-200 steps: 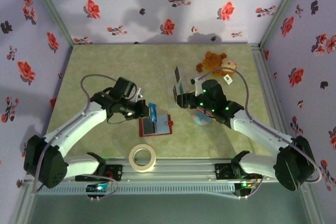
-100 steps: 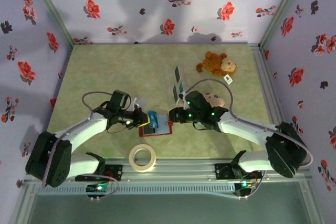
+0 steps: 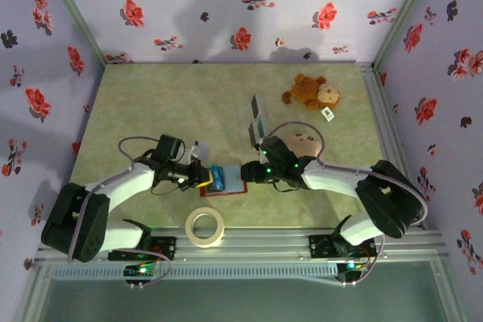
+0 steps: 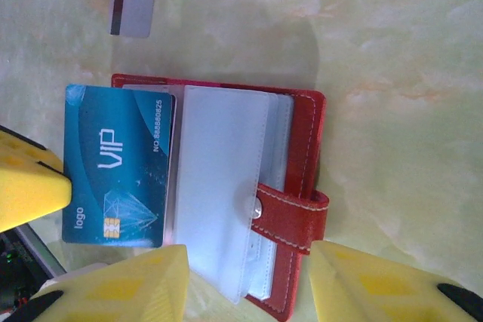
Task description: Put the credit cards into the card holder
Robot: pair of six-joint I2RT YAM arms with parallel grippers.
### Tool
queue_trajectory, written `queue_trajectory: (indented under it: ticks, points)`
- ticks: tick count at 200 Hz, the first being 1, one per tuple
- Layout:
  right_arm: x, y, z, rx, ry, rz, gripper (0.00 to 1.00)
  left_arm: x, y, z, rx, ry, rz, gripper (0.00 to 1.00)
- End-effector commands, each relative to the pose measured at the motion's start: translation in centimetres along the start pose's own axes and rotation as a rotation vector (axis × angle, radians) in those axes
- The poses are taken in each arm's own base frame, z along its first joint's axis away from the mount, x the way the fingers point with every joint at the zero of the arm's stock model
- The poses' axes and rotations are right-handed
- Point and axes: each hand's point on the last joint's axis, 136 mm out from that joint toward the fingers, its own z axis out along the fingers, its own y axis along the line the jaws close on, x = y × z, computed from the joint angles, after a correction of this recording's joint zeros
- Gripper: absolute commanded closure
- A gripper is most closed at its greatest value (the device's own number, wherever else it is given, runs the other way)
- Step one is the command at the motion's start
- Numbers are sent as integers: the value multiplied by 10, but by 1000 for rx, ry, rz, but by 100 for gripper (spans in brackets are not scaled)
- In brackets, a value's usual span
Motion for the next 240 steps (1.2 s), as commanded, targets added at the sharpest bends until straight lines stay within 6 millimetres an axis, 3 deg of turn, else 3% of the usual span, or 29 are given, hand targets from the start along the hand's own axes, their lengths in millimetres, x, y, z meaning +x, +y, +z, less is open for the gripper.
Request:
queue_trajectory:
  ticks: [1, 59, 240]
  points:
    - [3, 3, 8, -37, 5, 31, 55, 2, -1, 5, 32, 27, 32, 100]
    - [7, -2, 18, -45, 18, 50, 55, 3, 13, 15, 13, 56, -19, 100]
    - [12, -6, 28, -67, 29, 104, 56, -3, 12, 25, 29, 90, -33, 100]
